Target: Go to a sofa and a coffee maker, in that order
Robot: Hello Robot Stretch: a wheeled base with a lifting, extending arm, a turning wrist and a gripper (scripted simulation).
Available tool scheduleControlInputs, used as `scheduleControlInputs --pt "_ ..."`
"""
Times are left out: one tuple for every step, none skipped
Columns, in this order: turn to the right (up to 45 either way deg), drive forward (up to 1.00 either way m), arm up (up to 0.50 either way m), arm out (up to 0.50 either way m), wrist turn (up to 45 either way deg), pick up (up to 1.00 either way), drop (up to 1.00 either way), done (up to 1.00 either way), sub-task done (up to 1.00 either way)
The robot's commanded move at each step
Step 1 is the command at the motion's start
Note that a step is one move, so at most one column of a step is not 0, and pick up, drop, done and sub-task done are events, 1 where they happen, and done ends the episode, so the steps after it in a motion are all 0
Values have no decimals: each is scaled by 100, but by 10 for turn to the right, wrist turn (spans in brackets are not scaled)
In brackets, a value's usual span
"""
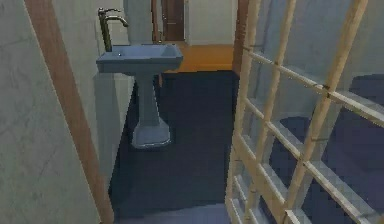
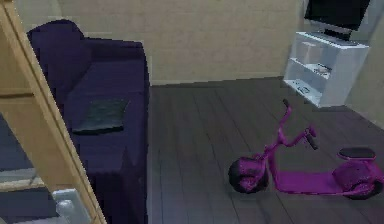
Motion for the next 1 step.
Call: scheduleControlInputs --pt "0 100 0 0 0 0 0 0 0"
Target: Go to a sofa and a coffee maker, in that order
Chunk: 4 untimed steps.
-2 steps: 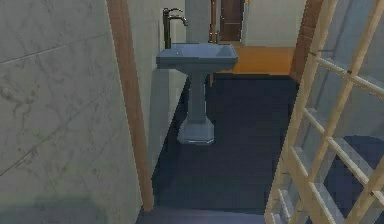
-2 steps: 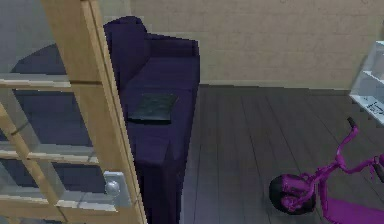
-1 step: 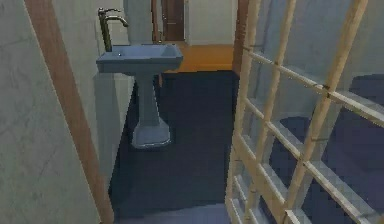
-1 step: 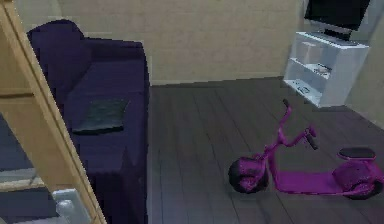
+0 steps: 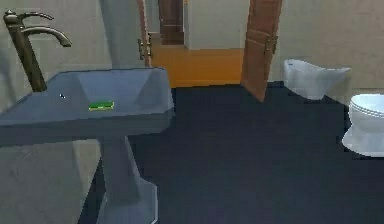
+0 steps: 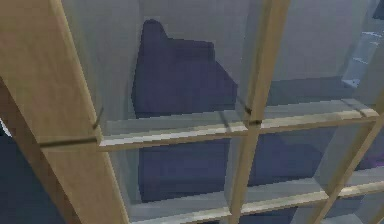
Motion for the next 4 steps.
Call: scheduleControlInputs --pt "60 0 0 0 0 0 0 0 0" --pt "0 25 0 0 0 0 0 0 0" --pt "120 0 0 0 0 0 0 0 0" --pt "0 65 0 0 0 0 0 0 0"
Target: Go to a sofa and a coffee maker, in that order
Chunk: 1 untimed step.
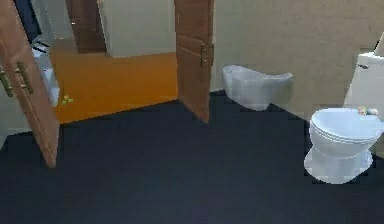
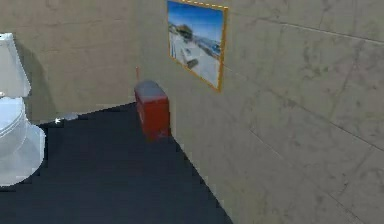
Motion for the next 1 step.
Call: scheduleControlInputs --pt "-90 0 0 0 0 0 0 0 0"
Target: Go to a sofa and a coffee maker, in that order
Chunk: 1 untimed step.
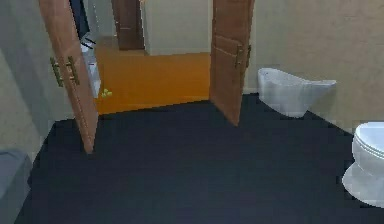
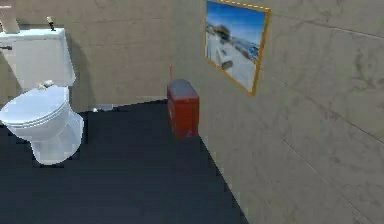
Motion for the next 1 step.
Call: scheduleControlInputs --pt "0 100 0 0 0 0 0 0 0"
